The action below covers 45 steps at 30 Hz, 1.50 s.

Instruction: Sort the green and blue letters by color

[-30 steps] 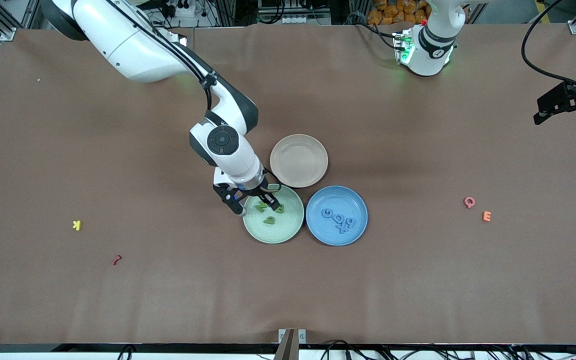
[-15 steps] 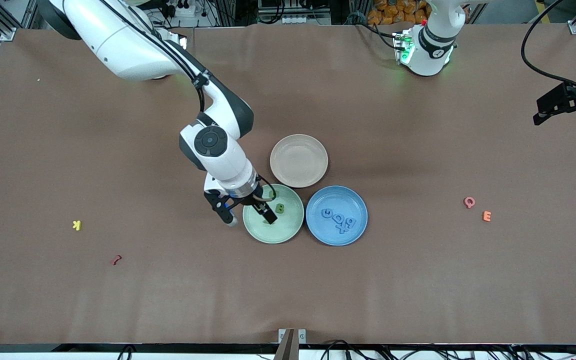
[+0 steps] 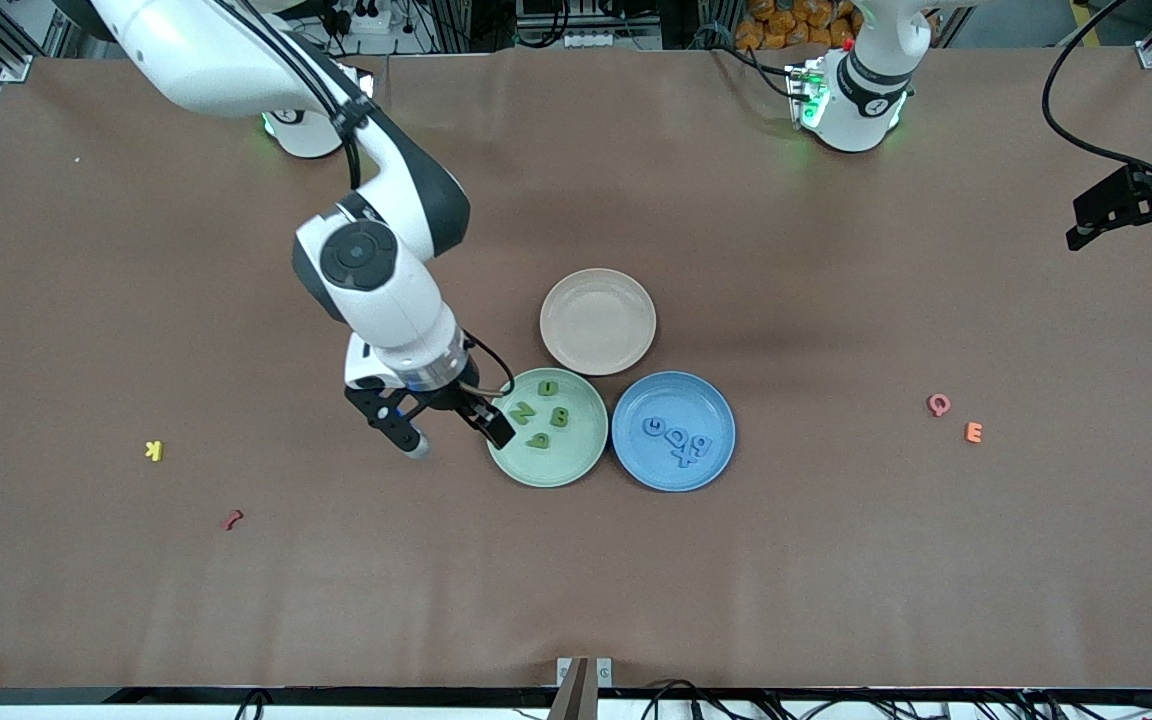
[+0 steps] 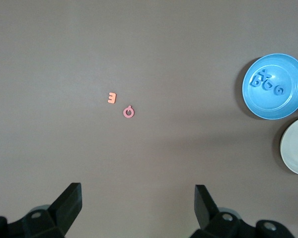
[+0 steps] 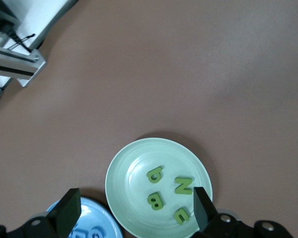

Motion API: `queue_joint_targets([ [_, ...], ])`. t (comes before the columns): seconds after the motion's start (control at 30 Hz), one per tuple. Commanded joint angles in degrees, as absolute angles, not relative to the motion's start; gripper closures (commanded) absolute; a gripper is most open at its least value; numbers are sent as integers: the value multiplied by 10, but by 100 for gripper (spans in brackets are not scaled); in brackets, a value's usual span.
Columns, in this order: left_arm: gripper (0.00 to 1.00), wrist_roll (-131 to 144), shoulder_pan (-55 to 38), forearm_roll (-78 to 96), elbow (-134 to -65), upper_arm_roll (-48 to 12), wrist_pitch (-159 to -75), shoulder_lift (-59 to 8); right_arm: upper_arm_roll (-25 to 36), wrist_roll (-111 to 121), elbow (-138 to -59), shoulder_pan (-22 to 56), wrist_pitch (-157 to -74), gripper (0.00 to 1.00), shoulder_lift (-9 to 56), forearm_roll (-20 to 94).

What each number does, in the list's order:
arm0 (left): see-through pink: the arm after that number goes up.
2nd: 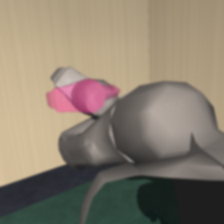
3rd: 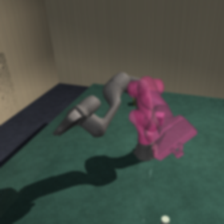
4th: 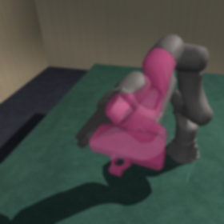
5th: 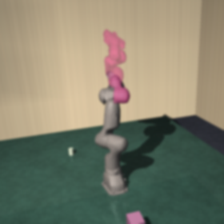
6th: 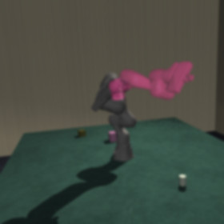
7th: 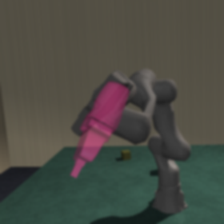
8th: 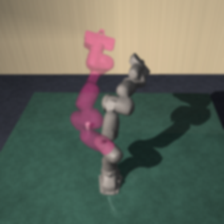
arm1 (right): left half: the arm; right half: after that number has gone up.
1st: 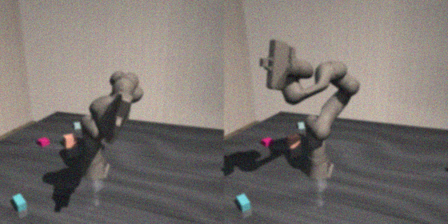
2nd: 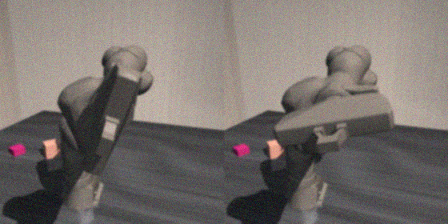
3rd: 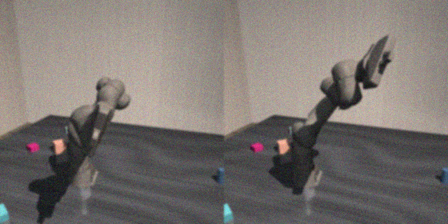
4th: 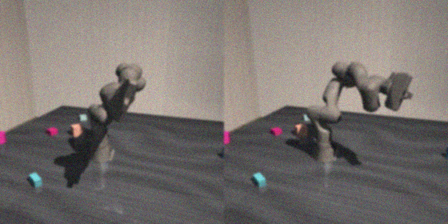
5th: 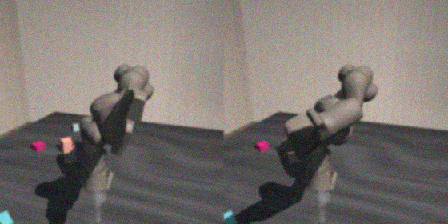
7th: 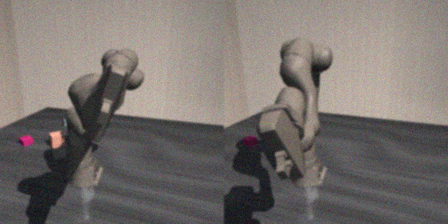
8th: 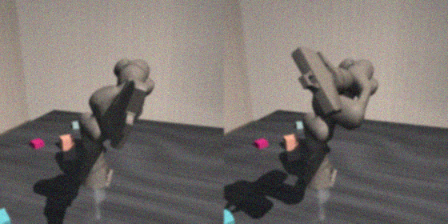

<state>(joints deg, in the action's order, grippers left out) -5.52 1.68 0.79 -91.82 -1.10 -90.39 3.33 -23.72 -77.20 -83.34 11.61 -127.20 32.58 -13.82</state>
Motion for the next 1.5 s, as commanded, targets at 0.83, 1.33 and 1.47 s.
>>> queue_joint_targets([
  [0.83,0,-19,16,4,-904,-16,-892,27,-187,-362,-849,42,-1075,0,143,11],
  [1.33,0,-17,13,3,-905,-17,-892,23,-127,-200,-849,19,-1002,0,102,12],
  [1.47,0,-18,14,3,-905,-17,-892,23,-111,-159,-852,14,-987,0,95,11],
])
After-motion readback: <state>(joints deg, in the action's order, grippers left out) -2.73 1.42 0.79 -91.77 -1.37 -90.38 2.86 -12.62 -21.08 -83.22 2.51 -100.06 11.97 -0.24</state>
